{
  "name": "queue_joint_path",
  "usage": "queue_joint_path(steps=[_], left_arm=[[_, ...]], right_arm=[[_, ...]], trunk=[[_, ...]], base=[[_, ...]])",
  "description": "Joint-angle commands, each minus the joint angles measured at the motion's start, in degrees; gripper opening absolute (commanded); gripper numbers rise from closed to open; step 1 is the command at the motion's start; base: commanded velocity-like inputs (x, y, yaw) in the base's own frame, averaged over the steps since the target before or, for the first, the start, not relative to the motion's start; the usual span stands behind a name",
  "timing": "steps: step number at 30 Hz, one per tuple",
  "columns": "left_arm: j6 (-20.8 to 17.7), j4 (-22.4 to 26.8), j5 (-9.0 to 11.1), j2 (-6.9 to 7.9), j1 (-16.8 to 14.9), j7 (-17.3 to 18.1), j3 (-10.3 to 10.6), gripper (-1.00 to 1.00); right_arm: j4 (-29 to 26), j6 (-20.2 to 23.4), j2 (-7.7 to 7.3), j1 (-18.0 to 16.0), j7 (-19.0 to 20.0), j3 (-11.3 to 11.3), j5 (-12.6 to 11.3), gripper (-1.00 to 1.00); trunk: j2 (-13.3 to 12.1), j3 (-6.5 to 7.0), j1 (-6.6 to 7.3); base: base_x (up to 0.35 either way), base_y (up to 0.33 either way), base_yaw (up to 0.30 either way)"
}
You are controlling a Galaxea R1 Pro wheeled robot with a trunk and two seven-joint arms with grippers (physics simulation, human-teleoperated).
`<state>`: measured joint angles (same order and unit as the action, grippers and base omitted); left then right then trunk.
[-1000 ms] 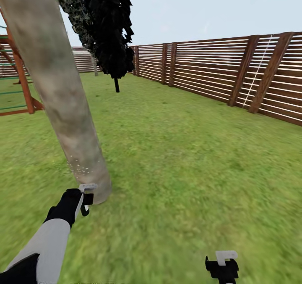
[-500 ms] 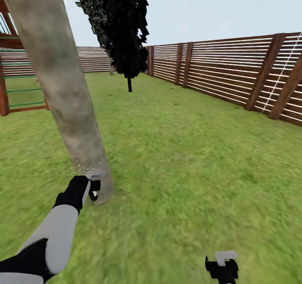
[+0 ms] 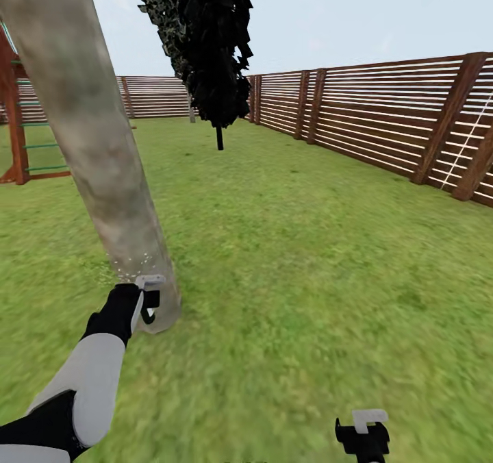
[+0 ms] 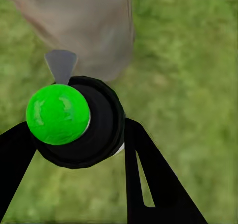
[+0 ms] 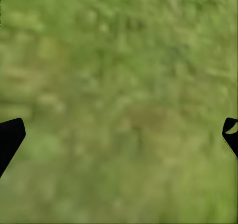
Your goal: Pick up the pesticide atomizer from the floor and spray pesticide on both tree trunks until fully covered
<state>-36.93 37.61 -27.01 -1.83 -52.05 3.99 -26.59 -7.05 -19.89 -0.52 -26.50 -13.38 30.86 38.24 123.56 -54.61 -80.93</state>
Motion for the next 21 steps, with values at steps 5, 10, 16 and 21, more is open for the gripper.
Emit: queue_joint_path(steps=[5, 10, 16, 21], left_arm=[[-0.2, 0.3, -0.7, 0.68, -0.1, 0.4, -0.4, -1.00], [-1.9, 3.8, -0.7, 1.04, 0.3, 0.4, -0.5, -1.00], [-2.4, 3.9, -0.8, 2.03, 0.4, 0.4, -0.4, -1.00], [-2.4, 3.6, -0.7, 2.46, 0.4, 0.4, -0.2, -1.00]], right_arm=[[0.1, -0.2, -0.01, 0.0, -0.2, 0.4, 0.6, 1.00], [0.1, -0.2, -0.01, 0.0, -0.2, 0.4, 0.6, 1.00], [0.1, -0.2, -0.01, 0.0, -0.2, 0.4, 0.6, 1.00], [0.1, -0.2, -0.01, 0.0, -0.2, 0.4, 0.6, 1.00]], trunk=[[0.0, -0.05, 0.02], [0.0, -0.05, 0.02], [0.0, -0.05, 0.02], [0.0, -0.05, 0.02]], base=[[0.066, -0.253, 0.277], [0.311, -0.035, 0.278], [0.316, -0.043, 0.278], [0.146, -0.225, 0.082]])
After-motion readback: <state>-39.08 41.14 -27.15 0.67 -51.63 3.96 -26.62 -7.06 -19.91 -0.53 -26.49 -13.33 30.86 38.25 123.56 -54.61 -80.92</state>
